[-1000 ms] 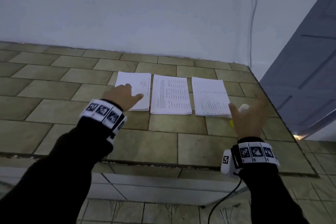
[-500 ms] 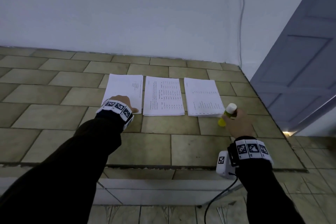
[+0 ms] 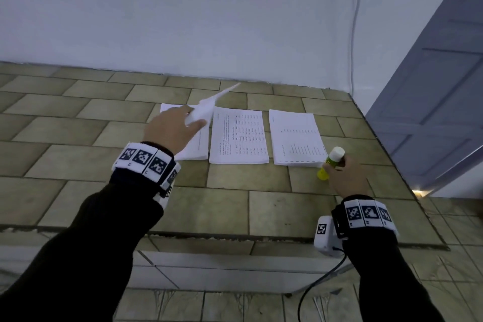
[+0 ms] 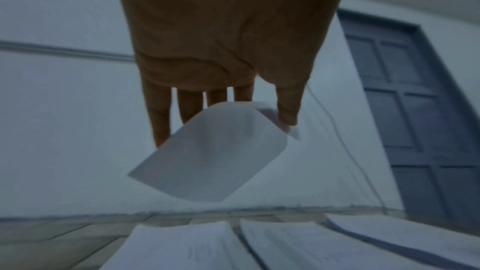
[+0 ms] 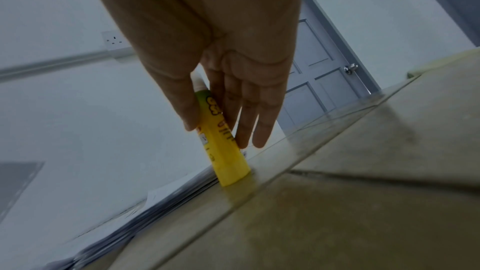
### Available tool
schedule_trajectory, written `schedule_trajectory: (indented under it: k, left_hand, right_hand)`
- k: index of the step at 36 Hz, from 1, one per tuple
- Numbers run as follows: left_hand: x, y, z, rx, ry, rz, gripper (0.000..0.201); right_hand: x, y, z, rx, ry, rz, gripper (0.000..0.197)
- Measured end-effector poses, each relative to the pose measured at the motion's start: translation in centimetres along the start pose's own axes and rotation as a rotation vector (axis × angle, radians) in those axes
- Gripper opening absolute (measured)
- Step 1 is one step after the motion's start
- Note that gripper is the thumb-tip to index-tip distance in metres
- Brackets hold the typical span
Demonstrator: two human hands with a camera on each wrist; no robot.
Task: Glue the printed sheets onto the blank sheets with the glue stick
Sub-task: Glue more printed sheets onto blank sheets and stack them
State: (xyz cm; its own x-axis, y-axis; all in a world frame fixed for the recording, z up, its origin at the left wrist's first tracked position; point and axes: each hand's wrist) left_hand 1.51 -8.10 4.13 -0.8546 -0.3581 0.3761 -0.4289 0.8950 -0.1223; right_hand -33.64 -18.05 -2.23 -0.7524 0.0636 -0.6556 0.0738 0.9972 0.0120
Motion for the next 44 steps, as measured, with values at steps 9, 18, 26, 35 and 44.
schedule_trajectory:
  k: [9,18,26,35,44]
  left_hand:
    - [3.2,7.8,2.2,-0.526,0.079,0.388,0.060]
    - [-0.1,10.1,5.8,-0.669,-0.246,0.548,0.090]
    - [-0.9,9.8,5.8,-0.700,-0.236,0.531,0.100]
    - [-0.9,10.1,6.6,-0.368,-0.194,0.345,0.109]
    - [-0.7,11.1,7.1,-0.413,-0.386,0.213,0.073]
  right_hand:
    - [-0.2,0.2,-0.1,-0.089,0.021,-0.057,0.040]
    - [-0.6,1.5,-0.6,-0.186,-0.037,-0.159,0.038]
    - [-1.7,2.8,0.4,-0.292,-0.157,-0.260,0.018]
    - [-4.0,4.5,1.5,-0.377,-0.221,-0.338,0.021]
    - [-6.0,5.4,4.3,-0.361,-0.233,-0.402,0.029]
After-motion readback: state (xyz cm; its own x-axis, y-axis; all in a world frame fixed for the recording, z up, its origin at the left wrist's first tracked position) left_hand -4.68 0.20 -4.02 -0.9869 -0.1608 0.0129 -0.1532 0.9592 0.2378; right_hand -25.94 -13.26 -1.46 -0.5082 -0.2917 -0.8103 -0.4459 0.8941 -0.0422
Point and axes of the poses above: each hand's wrist, its own y-axis away from the middle knuckle, its own z-axis out of the palm, x = y × z, and after that the axes turned 2 degrees about y, right-handed
